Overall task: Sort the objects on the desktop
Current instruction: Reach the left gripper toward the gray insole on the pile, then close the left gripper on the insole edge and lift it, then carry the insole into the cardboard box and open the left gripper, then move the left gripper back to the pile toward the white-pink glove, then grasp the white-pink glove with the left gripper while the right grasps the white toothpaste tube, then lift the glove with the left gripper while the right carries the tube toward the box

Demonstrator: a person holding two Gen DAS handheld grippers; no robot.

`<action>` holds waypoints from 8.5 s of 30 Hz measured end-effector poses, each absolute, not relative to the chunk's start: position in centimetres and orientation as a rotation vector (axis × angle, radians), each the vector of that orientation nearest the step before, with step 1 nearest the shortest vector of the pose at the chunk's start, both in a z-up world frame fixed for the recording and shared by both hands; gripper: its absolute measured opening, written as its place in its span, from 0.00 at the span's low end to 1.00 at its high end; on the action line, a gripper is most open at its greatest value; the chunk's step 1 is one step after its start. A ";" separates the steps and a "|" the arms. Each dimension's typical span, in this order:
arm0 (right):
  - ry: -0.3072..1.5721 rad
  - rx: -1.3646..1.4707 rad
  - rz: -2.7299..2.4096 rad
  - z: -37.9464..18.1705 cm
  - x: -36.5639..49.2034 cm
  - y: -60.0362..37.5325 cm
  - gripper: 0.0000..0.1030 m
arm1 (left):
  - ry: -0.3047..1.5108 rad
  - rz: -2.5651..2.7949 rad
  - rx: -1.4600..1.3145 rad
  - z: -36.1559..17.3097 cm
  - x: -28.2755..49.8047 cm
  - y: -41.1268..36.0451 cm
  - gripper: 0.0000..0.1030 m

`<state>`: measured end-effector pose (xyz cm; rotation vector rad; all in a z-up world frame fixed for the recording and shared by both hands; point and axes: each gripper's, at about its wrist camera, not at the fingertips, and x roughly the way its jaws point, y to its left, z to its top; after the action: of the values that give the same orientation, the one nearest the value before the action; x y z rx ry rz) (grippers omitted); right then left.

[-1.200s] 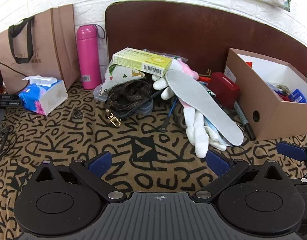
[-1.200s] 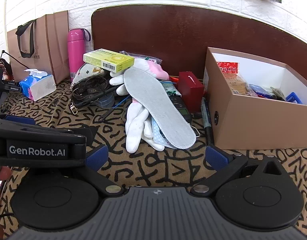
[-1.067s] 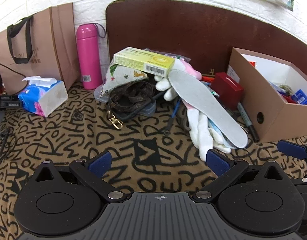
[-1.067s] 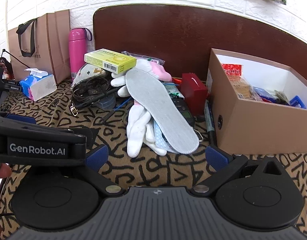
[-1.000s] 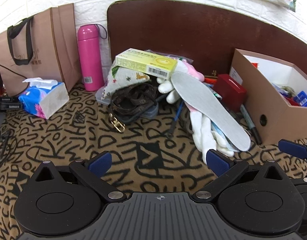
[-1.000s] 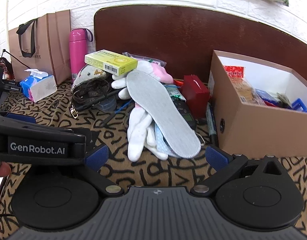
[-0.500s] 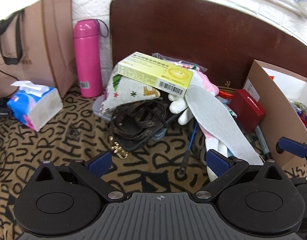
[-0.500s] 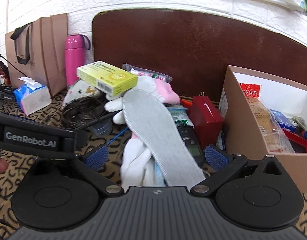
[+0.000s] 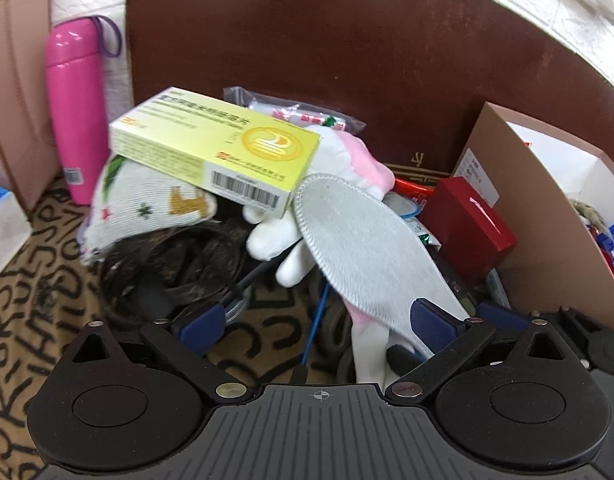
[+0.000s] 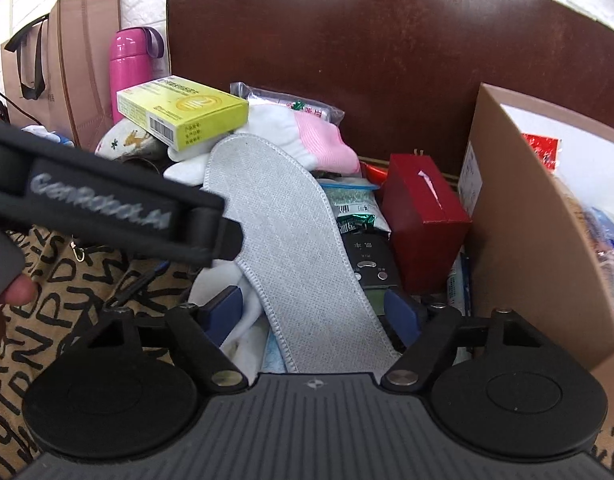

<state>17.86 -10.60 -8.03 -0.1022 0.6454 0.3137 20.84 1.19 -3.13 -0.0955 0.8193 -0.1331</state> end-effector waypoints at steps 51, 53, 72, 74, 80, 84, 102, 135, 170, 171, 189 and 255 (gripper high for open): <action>0.726 -0.015 0.384 -7.8 9.0 -13.0 0.10 | 0.835 -0.287 -0.142 -0.9 14.6 -2.0 0.06; 0.710 -0.015 0.394 -7.2 8.5 -13.1 0.09 | 0.818 -0.295 -0.142 -0.1 14.0 -2.2 0.06; 0.485 0.021 0.306 -0.2 7.0 -18.9 0.07 | 0.625 -0.400 -0.071 8.6 12.7 -9.7 0.07; 0.468 0.025 0.282 0.3 7.6 -20.2 0.07 | 0.615 -0.424 -0.062 9.3 13.4 -11.1 0.07; 0.444 0.041 0.189 1.3 10.0 -24.4 0.07 | 0.612 -0.496 -0.028 10.4 16.7 -16.1 0.07; 0.443 0.042 0.130 1.3 12.1 -26.8 0.07 | 0.616 -0.544 -0.010 10.4 19.6 -19.2 0.07; 0.598 -0.017 -0.013 -3.5 20.2 -30.7 0.10 | 0.765 -0.532 0.066 4.0 28.8 -25.1 0.53; 0.495 -0.003 0.032 -1.0 13.6 -27.9 0.99 | 0.603 -0.405 0.163 6.0 19.1 -19.3 1.00; 0.552 -0.068 0.374 -6.9 3.1 -13.4 1.00 | 0.692 -0.154 -0.032 -3.0 6.0 -0.1 1.00; 0.558 -0.079 0.369 -7.3 3.3 -13.3 0.99 | 0.701 -0.155 -0.037 -3.3 6.4 0.1 1.00; 0.643 -0.103 0.344 -10.1 8.8 -12.4 0.67 | 0.801 -0.202 -0.121 -6.1 12.5 0.4 0.74; 0.736 0.029 0.405 -8.3 -0.3 -17.5 0.56 | 0.886 -0.263 -0.123 -5.8 3.3 2.0 0.84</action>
<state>-0.28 -17.48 -8.29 0.0288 0.7363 0.4055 3.27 2.03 -5.77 -0.1229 0.8863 -0.2634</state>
